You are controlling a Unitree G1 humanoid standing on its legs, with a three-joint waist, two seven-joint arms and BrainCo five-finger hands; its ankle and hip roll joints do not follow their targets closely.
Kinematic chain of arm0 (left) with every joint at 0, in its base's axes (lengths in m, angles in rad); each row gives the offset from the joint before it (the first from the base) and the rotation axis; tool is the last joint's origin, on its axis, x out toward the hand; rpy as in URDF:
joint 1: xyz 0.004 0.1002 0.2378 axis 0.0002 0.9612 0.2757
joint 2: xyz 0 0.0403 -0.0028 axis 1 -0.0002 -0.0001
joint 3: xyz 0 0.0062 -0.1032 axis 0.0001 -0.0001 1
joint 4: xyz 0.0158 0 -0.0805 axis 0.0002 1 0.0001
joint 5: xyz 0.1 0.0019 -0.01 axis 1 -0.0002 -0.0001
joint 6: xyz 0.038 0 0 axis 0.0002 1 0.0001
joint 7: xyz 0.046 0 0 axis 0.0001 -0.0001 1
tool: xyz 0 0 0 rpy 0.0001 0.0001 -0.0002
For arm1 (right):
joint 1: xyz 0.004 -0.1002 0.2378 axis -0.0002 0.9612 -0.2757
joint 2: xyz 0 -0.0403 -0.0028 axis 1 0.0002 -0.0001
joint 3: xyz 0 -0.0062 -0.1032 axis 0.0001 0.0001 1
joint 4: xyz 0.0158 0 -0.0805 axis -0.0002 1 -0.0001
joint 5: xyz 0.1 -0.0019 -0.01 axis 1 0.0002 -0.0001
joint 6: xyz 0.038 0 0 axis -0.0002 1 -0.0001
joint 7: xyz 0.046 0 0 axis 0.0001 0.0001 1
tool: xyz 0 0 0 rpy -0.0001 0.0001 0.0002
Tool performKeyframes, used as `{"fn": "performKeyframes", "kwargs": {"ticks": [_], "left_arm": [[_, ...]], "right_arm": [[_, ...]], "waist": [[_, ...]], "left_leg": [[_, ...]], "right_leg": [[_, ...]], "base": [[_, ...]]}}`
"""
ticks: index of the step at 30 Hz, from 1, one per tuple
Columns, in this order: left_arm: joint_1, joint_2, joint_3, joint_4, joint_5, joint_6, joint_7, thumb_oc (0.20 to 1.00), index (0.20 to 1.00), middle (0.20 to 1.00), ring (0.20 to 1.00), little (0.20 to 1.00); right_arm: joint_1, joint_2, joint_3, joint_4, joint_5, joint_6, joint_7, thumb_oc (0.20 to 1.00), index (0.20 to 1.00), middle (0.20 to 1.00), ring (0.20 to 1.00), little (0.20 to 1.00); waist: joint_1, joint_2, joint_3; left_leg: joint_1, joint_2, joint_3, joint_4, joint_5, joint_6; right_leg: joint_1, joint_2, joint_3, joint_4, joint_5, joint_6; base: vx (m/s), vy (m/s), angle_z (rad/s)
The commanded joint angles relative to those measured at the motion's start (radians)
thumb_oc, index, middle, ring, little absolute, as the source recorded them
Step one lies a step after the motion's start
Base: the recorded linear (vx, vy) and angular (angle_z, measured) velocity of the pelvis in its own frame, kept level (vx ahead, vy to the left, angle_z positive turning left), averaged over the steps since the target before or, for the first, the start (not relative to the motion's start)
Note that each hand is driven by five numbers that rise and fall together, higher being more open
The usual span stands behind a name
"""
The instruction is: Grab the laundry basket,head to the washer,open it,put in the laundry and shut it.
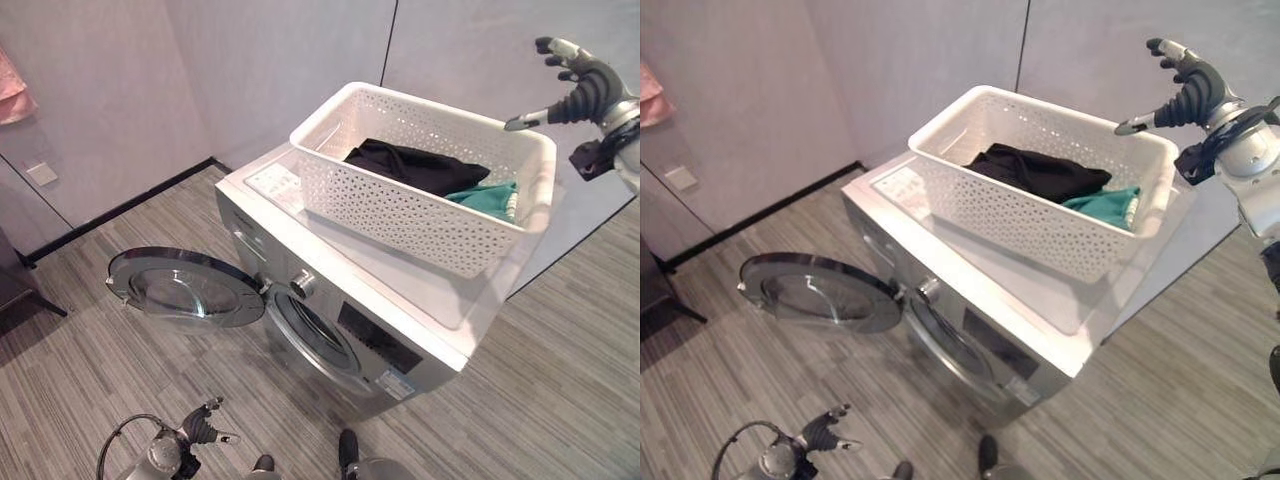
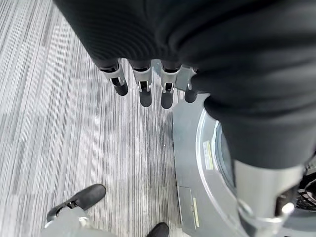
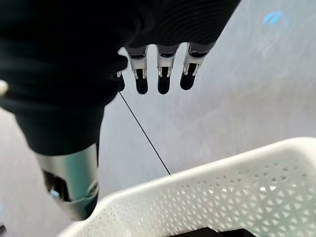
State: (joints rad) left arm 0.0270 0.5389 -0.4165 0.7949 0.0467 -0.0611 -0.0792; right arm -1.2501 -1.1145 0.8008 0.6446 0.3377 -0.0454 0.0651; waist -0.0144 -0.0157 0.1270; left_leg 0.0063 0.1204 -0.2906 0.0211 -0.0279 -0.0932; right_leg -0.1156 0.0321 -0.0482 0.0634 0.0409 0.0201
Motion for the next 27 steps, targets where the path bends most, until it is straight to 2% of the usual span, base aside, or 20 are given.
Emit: {"fn": "performKeyframes", "kwargs": {"ticks": [1, 5, 7, 9, 10, 11, 13, 14, 15, 16, 17, 18, 19, 20, 21, 22, 23, 24, 25, 27], "left_arm": [[-0.041, 0.056, 0.003, 0.002, -0.010, -0.020, 0.002, 1.000, 1.000, 1.000, 1.000, 1.000], [-0.032, 0.037, 0.020, -0.037, -0.028, -0.021, 0.001, 1.000, 1.000, 1.000, 1.000, 1.000], [-0.024, 0.034, 0.023, -0.036, -0.026, -0.020, -0.001, 1.000, 1.000, 1.000, 1.000, 1.000], [0.002, 0.032, 0.036, -0.054, -0.030, -0.010, -0.016, 1.000, 1.000, 1.000, 1.000, 1.000], [0.018, 0.030, 0.048, -0.062, -0.023, -0.001, -0.025, 1.000, 1.000, 1.000, 1.000, 1.000], [0.018, 0.031, 0.048, -0.062, -0.023, -0.001, -0.025, 1.000, 1.000, 1.000, 1.000, 1.000], [0.025, 0.019, 0.052, -0.050, -0.019, 0.003, -0.029, 1.000, 1.000, 1.000, 1.000, 1.000], [0.029, 0.011, 0.046, -0.048, -0.015, 0.008, -0.044, 1.000, 1.000, 1.000, 1.000, 1.000], [0.029, 0.011, 0.046, -0.048, -0.015, 0.008, -0.044, 1.000, 1.000, 1.000, 1.000, 1.000], [0.027, -0.003, 0.033, -0.026, -0.004, 0.003, -0.052, 1.000, 1.000, 1.000, 1.000, 1.000], [0.025, -0.002, 0.032, -0.025, -0.004, 0.003, -0.051, 1.000, 1.000, 1.000, 1.000, 1.000], [0.017, -0.018, 0.018, -0.002, 0.002, 0.000, -0.054, 1.000, 1.000, 1.000, 1.000, 1.000], [0.017, -0.017, 0.017, -0.001, 0.002, 0.000, -0.054, 1.000, 1.000, 1.000, 1.000, 1.000], [0.003, -0.023, 0.012, 0.012, 0.008, -0.005, -0.038, 1.000, 1.000, 1.000, 1.000, 1.000], [0.001, -0.030, 0.009, 0.036, 0.006, -0.005, -0.041, 1.000, 1.000, 1.000, 1.000, 1.000], [-0.003, -0.038, 0.007, 0.051, 0.009, -0.003, -0.028, 1.000, 1.000, 1.000, 1.000, 1.000], [-0.004, -0.038, 0.007, 0.051, 0.009, -0.003, -0.028, 1.000, 1.000, 1.000, 1.000, 1.000], [-0.013, -0.058, 0.007, 0.092, 0.014, -0.002, -0.020, 1.000, 1.000, 1.000, 1.000, 1.000], [-0.014, -0.058, 0.006, 0.093, 0.015, -0.002, -0.020, 1.000, 1.000, 1.000, 1.000, 1.000], [-0.002, -0.065, 0.027, 0.126, 0.016, 0.002, -0.009, 1.000, 1.000, 1.000, 1.000, 1.000]], "right_arm": [[-0.097, -0.017, 0.019, 0.014, -0.027, -0.028, 0.017, 1.000, 1.000, 1.000, 1.000, 1.000], [-0.095, 0.002, 0.049, 0.016, -0.061, -0.023, 0.033, 1.000, 1.000, 1.000, 1.000, 1.000], [-0.087, 0.006, 0.049, 0.017, -0.061, -0.024, 0.036, 1.000, 1.000, 1.000, 1.000, 1.000], [-0.063, 0.001, 0.035, 0.000, -0.059, -0.022, 0.052, 1.000, 1.000, 1.000, 1.000, 1.000], [-0.046, -0.002, 0.032, -0.016, -0.059, -0.021, 0.065, 1.000, 1.000, 1.000, 1.000, 1.000], [-0.044, -0.002, 0.030, -0.016, -0.060, -0.021, 0.065, 1.000, 1.000, 1.000, 1.000, 1.000], [-0.014, -0.004, 0.024, -0.006, -0.070, -0.014, 0.071, 1.000, 1.000, 1.000, 1.000, 1.000], [-0.006, -0.016, 0.025, -0.006, -0.078, -0.003, 0.084, 1.000, 1.000, 1.000, 1.000, 1.000], [-0.006, -0.016, 0.025, -0.006, -0.078, -0.003, 0.084, 1.000, 1.000, 1.000, 1.000, 1.000], [0.018, -0.030, 0.009, -0.012, -0.089, -0.008, 0.083, 1.000, 1.000, 1.000, 1.000, 1.000], [0.021, -0.031, 0.006, -0.013, -0.089, -0.008, 0.083, 1.000, 1.000, 1.000, 1.000, 1.000], [0.057, -0.044, -0.017, -0.016, -0.102, -0.011, 0.082, 1.000, 1.000, 1.000, 1.000, 1.000], [0.059, -0.044, -0.019, -0.016, -0.102, -0.011, 0.082, 1.000, 1.000, 1.000, 1.000, 1.000], [0.086, -0.048, -0.034, -0.009, -0.114, -0.023, 0.063, 1.000, 1.000, 1.000, 1.000, 1.000], [0.105, -0.043, -0.046, 0.011, -0.136, -0.003, 0.085, 1.000, 1.000, 1.000, 1.000, 1.000], [0.111, -0.028, -0.049, 0.012, -0.157, 0.010, 0.089, 1.000, 1.000, 1.000, 1.000, 1.000], [0.111, -0.028, -0.050, 0.012, -0.157, 0.011, 0.088, 1.000, 1.000, 1.000, 1.000, 1.000], [0.128, 0.003, -0.059, -0.003, -0.185, 0.010, 0.092, 1.000, 1.000, 1.000, 1.000, 1.000], [0.132, 0.002, -0.062, -0.005, -0.186, 0.010, 0.092, 1.000, 1.000, 1.000, 1.000, 1.000], [0.142, 0.050, -0.064, -0.005, -0.235, 0.017, 0.106, 1.000, 1.000, 1.000, 1.000, 1.000]], "waist": [[-0.008, -0.047, -0.029], [-0.001, -0.043, 0.001], [0.002, -0.044, 0.005], [0.024, -0.059, 0.036], [0.037, -0.086, 0.056], [0.036, -0.085, 0.056], [0.037, -0.093, 0.058], [0.042, -0.094, 0.059], [0.042, -0.095, 0.059], [0.042, -0.088, 0.053], [0.041, -0.093, 0.049], [0.046, -0.079, 0.042], [0.047, -0.080, 0.042], [0.056, -0.078, 0.056], [0.057, -0.068, 0.044], [0.061, -0.068, 0.043], [0.060, -0.068, 0.041], [0.058, -0.060, 0.035], [0.061, -0.062, 0.035], [0.066, -0.048, 0.035]], "left_leg": [[0.049, 0.014, 0.043, 0.046, -0.077, -0.020], [-0.001, 0.066, 0.131, 0.111, -0.007, -0.036], [-0.010, 0.075, 0.146, 0.141, 0.011, -0.035], [-0.083, 0.070, 0.133, 0.334, 0.087, -0.021], [-0.158, 0.032, 0.134, 0.494, 0.107, 0.011], [-0.164, 0.033, 0.132, 0.503, 0.103, 0.012], [-0.190, 0.043, 0.189, 0.558, 0.083, 0.031], [-0.197, 0.030, 0.229, 0.476, 0.033, 0.035], [-0.197, 0.029, 0.230, 0.475, 0.034, 0.035], [-0.203, 0.003, 0.260, 0.346, -0.047, 0.034], [-0.205, -0.002, 0.261, 0.336, -0.037, 0.035], [-0.238, -0.031, 0.271, 0.216, -0.011, 0.023], [-0.237, -0.031, 0.271, 0.214, -0.010, 0.023], [-0.305, -0.042, 0.275, 0.218, 0.034, 0.011], [-0.255, -0.037, 0.290, 0.171, 0.014, 0.011], [-0.245, -0.066, 0.268, 0.181, 0.002, 0.018], [-0.247, -0.066, 0.268, 0.179, 0.006, 0.019], [-0.223, -0.098, 0.265, 0.171, -0.024, 0.043], [-0.221, -0.099, 0.268, 0.168, -0.023, 0.044], [-0.156, -0.107, 0.292, 0.133, -0.044, 0.091]], "right_leg": [[-0.038, -0.078, 0.034, -0.007, -0.053, 0.081], [-0.014, -0.069, -0.005, -0.004, -0.090, 0.046], [-0.002, -0.061, -0.006, -0.005, -0.099, 0.037], [0.038, -0.042, 0.007, -0.007, -0.106, 0.009], [0.059, -0.041, 0.012, -0.011, -0.108, -0.008], [0.058, -0.040, 0.011, -0.011, -0.109, -0.007], [0.071, -0.041, 0.001, -0.005, -0.120, -0.018], [0.086, -0.048, -0.009, -0.009, -0.130, -0.013], [0.086, -0.049, -0.009, -0.009, -0.130, -0.013], [0.097, -0.057, -0.017, -0.017, -0.142, 0.004], [0.092, -0.062, -0.017, -0.018, -0.140, 0.005], [0.100, -0.058, -0.024, -0.024, -0.151, 0.016], [0.100, -0.059, -0.024, -0.024, -0.151, 0.017], [0.117, -0.061, -0.024, -0.024, -0.155, 0.016], [0.118, -0.054, -0.025, -0.002, -0.175, 0.029], [0.122, -0.062, -0.013, 0.008, -0.170, 0.032], [0.120, -0.062, -0.014, 0.007, -0.167, 0.032], [0.122, -0.075, 0.000, 0.038, -0.167, 0.045], [0.122, -0.076, 0.002, 0.040, -0.169, 0.046], [0.078, -0.094, 0.030, 0.203, -0.151, 0.086]], "base": [[0.04, -0.086, 0.21], [0.06, -0.106, 0.40], [0.08, -0.119, 0.39], [0.08, -0.251, 0.21], [0.04, -0.224, 0.10], [0.05, -0.184, -0.01], [0.13, -0.063, -0.02], [0.16, -0.013, 0.19], [0.22, 0.079, 0.36], [0.11, 0.066, 0.32], [0.21, 0.159, 0.44], [0.09, 0.092, 0.27], [0.12, 0.126, 0.36], [0.13, 0.126, 0.10], [0.20, 0.196, 0.20], [0.17, 0.163, -0.11], [0.18, 0.228, -0.34], [0.12, 0.161, -0.48], [0.25, 0.308, -0.32], [0.16, 0.230, -0.27]]}}
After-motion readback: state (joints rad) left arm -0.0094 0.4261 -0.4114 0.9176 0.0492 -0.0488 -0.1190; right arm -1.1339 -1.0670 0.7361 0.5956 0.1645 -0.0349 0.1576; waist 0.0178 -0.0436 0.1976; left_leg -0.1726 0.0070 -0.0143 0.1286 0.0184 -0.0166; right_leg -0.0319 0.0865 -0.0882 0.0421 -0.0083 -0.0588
